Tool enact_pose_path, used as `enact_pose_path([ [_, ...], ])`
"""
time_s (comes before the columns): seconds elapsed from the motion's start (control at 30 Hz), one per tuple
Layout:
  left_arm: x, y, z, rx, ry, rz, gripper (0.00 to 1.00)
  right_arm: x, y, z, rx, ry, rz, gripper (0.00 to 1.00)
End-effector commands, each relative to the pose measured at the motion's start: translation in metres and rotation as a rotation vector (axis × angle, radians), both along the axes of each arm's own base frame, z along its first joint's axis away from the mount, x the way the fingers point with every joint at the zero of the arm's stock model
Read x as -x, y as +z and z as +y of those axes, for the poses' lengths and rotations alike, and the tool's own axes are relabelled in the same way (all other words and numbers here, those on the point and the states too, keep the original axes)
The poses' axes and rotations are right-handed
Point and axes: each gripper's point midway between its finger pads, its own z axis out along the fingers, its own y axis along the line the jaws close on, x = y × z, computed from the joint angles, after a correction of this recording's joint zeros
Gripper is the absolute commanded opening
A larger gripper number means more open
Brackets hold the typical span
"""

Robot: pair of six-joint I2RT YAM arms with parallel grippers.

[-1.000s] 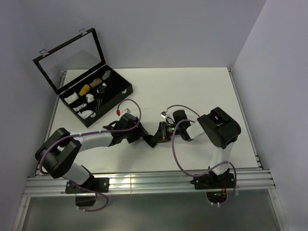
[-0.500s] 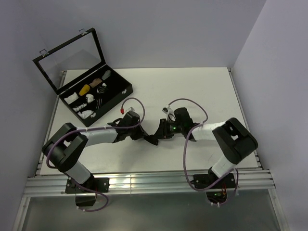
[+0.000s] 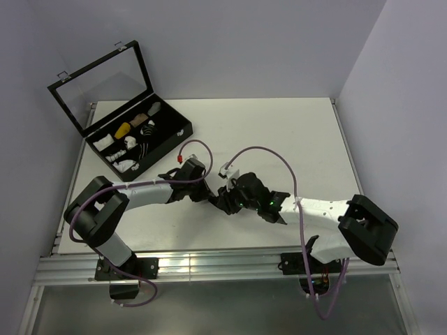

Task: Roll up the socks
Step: Roll the sock at the center of the board.

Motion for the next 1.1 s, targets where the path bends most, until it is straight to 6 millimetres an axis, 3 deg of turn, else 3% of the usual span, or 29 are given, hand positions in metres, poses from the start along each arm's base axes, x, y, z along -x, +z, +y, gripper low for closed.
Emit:
enact_pose_path([
  [0.0, 0.008, -0.010, 0.005, -0.052, -0.035, 0.039, 0.06, -0.010, -0.013, -0.010, 0.136, -0.034, -0.074, 0.43],
  [0.27, 0.010, -0.008, 0.006, -0.056, -0.037, 0.042, 0.06, -0.005, -0.048, -0.001, 0.250, -0.041, -0.018, 0.43],
  [0.53, 0.009, -0.002, 0.005, -0.051, -0.052, 0.031, 0.06, -0.005, -0.073, -0.011, 0.342, -0.091, 0.037, 0.43],
  [0.63, 0.007, 0.002, 0.008, -0.049, -0.046, 0.021, 0.07, 0.004, -0.082, -0.006, 0.336, -0.060, 0.093, 0.20],
  [0.67, 0.006, 0.007, 0.008, -0.043, -0.042, 0.008, 0.11, 0.005, -0.079, -0.003, 0.315, -0.053, 0.097, 0.08],
  [0.7, 0.004, 0.010, 0.011, -0.040, -0.032, 0.001, 0.15, 0.007, -0.077, -0.002, 0.296, -0.058, 0.113, 0.03],
  [0.77, 0.004, 0.019, 0.013, -0.021, -0.021, -0.021, 0.25, 0.009, -0.070, 0.002, 0.252, -0.051, 0.142, 0.00],
  [0.93, -0.003, 0.035, 0.033, -0.027, 0.084, -0.086, 0.79, 0.006, -0.052, 0.008, 0.065, -0.098, 0.312, 0.00],
  [1.03, -0.001, 0.035, 0.044, -0.026, 0.146, -0.093, 0.84, -0.002, -0.051, 0.007, 0.016, -0.147, 0.382, 0.00],
  [1.07, -0.001, 0.044, 0.046, 0.004, 0.180, -0.106, 0.84, -0.003, -0.048, 0.011, -0.014, -0.158, 0.411, 0.00],
])
